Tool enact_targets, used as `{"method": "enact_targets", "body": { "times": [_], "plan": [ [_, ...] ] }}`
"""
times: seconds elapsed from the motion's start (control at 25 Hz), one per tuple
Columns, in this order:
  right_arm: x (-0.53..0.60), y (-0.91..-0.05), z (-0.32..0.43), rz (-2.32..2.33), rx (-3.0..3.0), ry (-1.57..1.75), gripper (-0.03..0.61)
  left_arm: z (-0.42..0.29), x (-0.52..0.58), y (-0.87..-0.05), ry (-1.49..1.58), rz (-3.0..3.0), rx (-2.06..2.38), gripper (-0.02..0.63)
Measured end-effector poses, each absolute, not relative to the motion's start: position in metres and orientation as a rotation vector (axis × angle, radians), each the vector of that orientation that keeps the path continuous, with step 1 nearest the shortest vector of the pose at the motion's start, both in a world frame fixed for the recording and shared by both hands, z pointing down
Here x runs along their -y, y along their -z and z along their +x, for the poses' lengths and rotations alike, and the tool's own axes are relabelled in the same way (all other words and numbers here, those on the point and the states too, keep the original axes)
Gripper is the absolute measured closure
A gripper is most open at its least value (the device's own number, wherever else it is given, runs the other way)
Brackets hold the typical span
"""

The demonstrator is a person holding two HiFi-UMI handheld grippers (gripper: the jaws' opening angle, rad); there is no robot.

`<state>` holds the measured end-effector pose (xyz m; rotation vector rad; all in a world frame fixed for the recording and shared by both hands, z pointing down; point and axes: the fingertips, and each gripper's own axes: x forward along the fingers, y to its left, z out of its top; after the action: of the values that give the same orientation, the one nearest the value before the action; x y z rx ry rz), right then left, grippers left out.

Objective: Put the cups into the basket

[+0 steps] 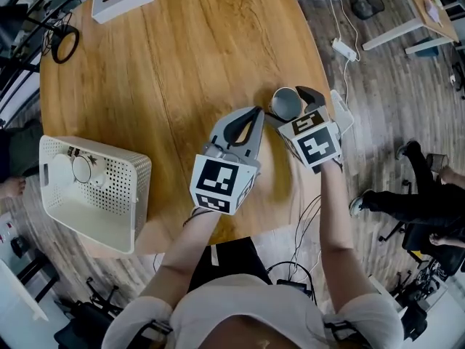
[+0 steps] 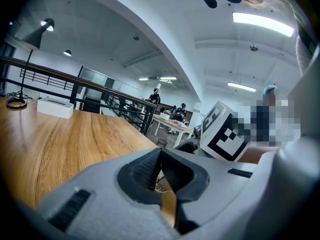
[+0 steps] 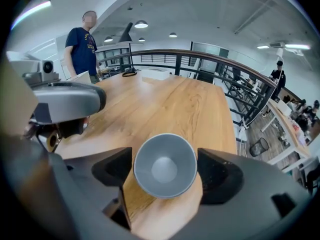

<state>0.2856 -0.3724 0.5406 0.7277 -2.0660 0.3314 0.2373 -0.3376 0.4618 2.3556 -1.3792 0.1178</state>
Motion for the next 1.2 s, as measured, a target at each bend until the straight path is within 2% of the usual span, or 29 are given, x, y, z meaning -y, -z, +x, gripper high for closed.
{"method": "enact_targets", "body": {
  "times": [0.68, 1.2],
  "plan": [
    [0.367, -0.543, 0.280, 0.722, 2.002, -0.305, 0.212, 0.227, 0.332, -0.456, -0.099, 2.348, 1.403, 0.606],
    [0.364, -0.508, 0.277, 0.807, 2.033, -0.269, 0.215, 0.222, 0.324, -0.443, -0.093, 2.370, 1.396, 0.606]
  ]
}}
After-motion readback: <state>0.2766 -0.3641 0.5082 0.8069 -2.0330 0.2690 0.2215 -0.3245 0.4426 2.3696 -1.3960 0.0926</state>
